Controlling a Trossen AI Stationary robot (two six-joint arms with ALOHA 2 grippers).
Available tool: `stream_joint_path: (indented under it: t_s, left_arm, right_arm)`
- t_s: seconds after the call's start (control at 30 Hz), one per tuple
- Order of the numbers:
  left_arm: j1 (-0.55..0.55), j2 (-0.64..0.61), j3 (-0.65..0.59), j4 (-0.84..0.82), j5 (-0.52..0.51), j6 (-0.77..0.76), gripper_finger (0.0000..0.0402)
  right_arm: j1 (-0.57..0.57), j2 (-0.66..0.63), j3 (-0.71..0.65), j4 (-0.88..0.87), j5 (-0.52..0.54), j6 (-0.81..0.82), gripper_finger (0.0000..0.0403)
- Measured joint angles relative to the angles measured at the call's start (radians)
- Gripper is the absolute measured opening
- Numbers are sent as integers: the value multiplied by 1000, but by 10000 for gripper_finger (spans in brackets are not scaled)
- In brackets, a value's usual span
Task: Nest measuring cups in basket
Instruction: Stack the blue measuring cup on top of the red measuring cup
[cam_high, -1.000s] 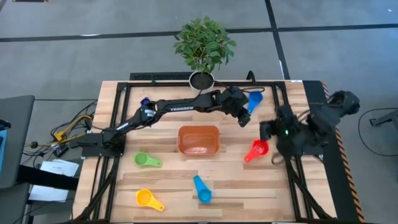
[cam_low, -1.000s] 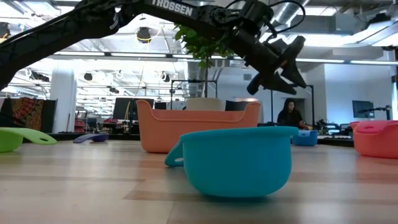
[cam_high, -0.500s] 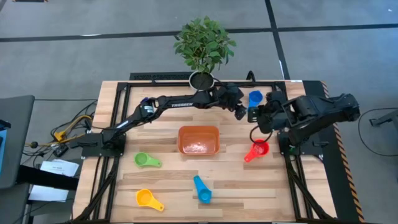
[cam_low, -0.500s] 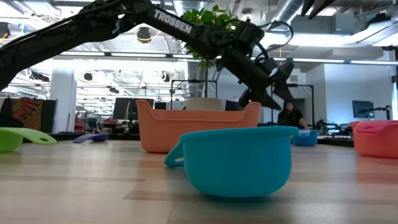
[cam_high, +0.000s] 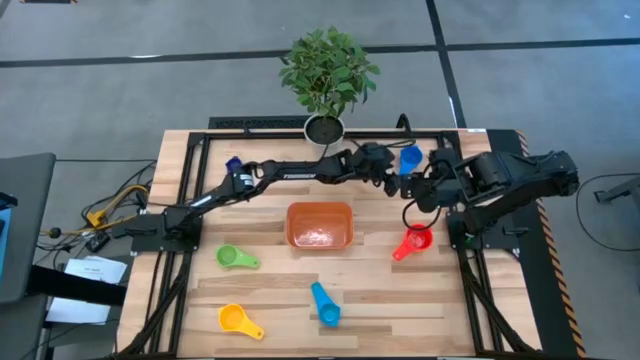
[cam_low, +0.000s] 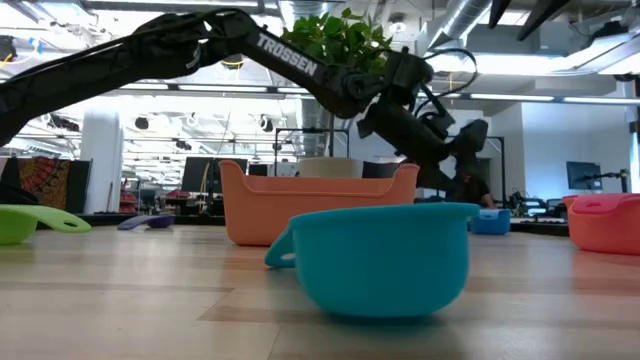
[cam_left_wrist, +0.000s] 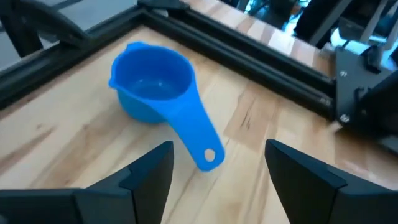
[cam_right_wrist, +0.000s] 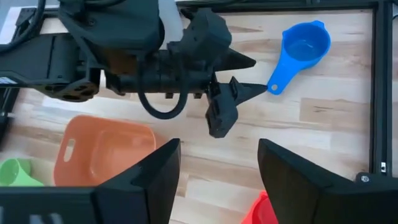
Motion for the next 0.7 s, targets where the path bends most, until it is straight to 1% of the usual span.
stream_joint_path:
  t_s: [0.07, 0.13, 0.2, 0.3, 0.4, 0.5, 0.6, 0.7]
  left_arm:
    - [0, 14, 1, 36, -2, 0, 243]
    - [0, 18, 1, 25, 1, -7, 243]
    - [0, 35, 1, 48, 11, -4, 242]
    - [1, 43, 0, 34, 40, 3, 242]
    - [0, 39, 1, 46, 41, 0, 242]
    - [-1, 39, 1, 44, 10, 3, 242]
    - [0, 39, 1, 36, 7, 23, 242]
    - [2, 39, 1, -15, 28, 59, 242]
  right_arm:
    - [-1, 0, 0, 3, 0, 0, 239]
    - [-1, 0, 0, 1, 0, 0, 240]
    - [-6, 0, -12, -2, 5, 0, 240]
    - [-29, 0, -57, -1, -4, 3, 240]
    - [-68, 0, -129, 10, -23, 12, 240]
    - [-134, -11, -214, 28, -78, 19, 240]
    - [-230, -44, -299, 97, -136, -45, 240]
    - [-344, -87, -371, 210, -156, -132, 240]
